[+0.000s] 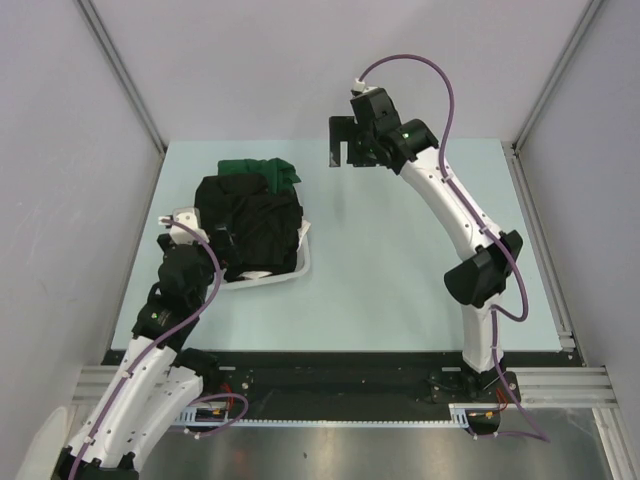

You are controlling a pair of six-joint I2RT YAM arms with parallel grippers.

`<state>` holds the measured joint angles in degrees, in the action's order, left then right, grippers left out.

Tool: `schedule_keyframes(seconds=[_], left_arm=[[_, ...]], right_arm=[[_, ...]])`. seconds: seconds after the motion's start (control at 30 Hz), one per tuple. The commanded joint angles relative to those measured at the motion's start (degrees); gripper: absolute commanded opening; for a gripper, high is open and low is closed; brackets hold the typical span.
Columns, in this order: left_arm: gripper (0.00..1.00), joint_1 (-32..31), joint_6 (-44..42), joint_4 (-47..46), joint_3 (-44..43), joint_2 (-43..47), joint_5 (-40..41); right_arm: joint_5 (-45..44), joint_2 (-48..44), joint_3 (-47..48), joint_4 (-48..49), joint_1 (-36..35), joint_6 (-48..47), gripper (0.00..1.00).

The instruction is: Fold and stack the t-shirts

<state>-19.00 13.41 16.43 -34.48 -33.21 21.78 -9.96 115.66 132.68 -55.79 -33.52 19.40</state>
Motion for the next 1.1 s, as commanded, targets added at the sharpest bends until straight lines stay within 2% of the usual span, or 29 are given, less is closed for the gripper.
schedule_keyframes(seconds=[0.0,0.23,0.5,1.07], left_arm=[[0.99,-0.33,-1.54,-0.52,-1.03,0.52,1.42],[1.0,-0.33,-1.02,-0.78,-0.59,0.43,3.26],[0.99,-0.24,-0.23,1.41,-0.41,1.22,10.55],[0.99,-0.24,-0.05,1.77,-0.06,2.1,18.74]], right_arm=[[1.51,0.71,2.58,1.73,-0.23,0.2,1.0],[0.9,-0.78,-0.49,4.63,-1.37,-0.15,1.0],[7.58,-1.93,-6.03,8.86,-2.87,0.73,0.99],[19.53,5.11,3.02,3.14,-10.43,3.98,0.96]])
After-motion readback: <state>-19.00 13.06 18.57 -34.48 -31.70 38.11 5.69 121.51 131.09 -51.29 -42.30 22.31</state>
